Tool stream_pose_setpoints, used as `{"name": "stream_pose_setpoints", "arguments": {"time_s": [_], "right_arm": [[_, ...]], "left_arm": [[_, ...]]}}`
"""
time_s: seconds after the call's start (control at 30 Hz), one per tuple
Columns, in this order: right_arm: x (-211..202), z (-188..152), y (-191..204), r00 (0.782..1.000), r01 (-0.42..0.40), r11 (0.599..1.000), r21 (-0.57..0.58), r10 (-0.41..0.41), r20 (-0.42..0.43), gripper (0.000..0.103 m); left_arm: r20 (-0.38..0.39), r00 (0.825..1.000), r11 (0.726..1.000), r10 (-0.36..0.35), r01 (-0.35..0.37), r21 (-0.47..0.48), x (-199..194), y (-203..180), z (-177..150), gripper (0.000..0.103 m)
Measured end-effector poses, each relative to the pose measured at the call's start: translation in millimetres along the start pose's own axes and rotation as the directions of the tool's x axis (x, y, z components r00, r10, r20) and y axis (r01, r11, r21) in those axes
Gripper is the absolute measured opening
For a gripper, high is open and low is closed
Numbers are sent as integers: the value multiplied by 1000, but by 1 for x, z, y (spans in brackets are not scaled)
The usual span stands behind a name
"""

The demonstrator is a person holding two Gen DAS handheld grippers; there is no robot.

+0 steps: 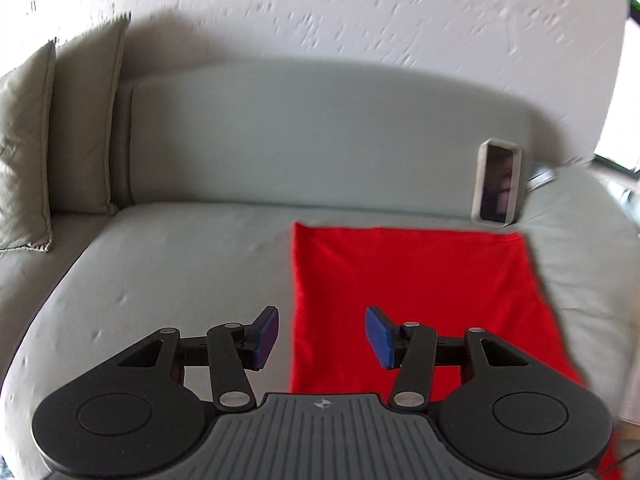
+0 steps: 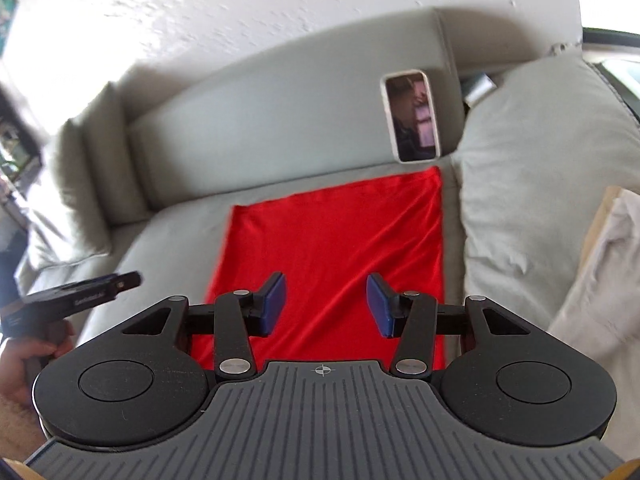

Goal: Fold clothes
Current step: 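Move both grippers to the collar end of the red sweatshirt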

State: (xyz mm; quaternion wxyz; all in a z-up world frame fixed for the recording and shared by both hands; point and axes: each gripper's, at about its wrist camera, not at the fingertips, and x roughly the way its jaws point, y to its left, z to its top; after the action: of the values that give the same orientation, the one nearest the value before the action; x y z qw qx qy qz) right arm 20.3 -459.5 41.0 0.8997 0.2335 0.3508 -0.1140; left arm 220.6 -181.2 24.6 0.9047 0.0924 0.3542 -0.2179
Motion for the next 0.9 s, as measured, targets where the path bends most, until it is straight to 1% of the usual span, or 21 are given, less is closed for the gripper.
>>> {"name": "stream_pose_setpoints", "arguments": {"time_s": [0.1,0.13,0.17,0.2,0.27,0.37,0.47,0.57,0.67,0.77,0.83,0.87,0.9], "right_arm": [[48,14,-15,997,72,997,1,-72,3,51],[64,18,-23,996,92,996,16,-92,8,52],[81,24,-31,994,105,994,40,-105,8,52],[97,30,-41,993,116,991,70,-117,6,52],[127,41,-61,990,143,980,141,-144,-2,52],[165,60,-91,984,175,956,235,-177,-15,52],[199,75,-112,983,186,945,269,-180,-47,51],[224,83,-128,985,170,948,268,-164,-44,51],[239,90,-141,993,119,947,299,-117,-25,50],[252,95,-146,997,76,948,308,-72,-22,42],[260,98,-145,998,69,956,285,-65,-25,39],[263,98,-142,997,72,960,269,-67,-27,39],[267,99,-139,997,81,965,250,-76,-30,36]], "left_arm": [[-12,999,999,50,-50,11,41,-1,5,51],[-9,998,998,65,-65,13,55,-1,8,53],[1,997,997,74,-74,15,68,-1,13,54],[12,997,997,73,-73,10,82,0,18,54],[18,999,998,49,-48,-32,112,6,32,54],[-15,1000,991,17,-19,-129,159,19,49,54],[-39,999,988,13,-19,-152,197,22,61,53],[-44,999,988,7,-14,-151,223,23,66,53],[-70,998,992,-4,-4,-123,243,21,66,53],[-78,997,996,-12,4,-94,260,16,67,53],[-67,998,997,-21,15,-82,266,14,67,51],[-62,998,997,-19,14,-72,268,12,68,51],[-58,998,998,-14,10,-61,271,10,68,49]]}}
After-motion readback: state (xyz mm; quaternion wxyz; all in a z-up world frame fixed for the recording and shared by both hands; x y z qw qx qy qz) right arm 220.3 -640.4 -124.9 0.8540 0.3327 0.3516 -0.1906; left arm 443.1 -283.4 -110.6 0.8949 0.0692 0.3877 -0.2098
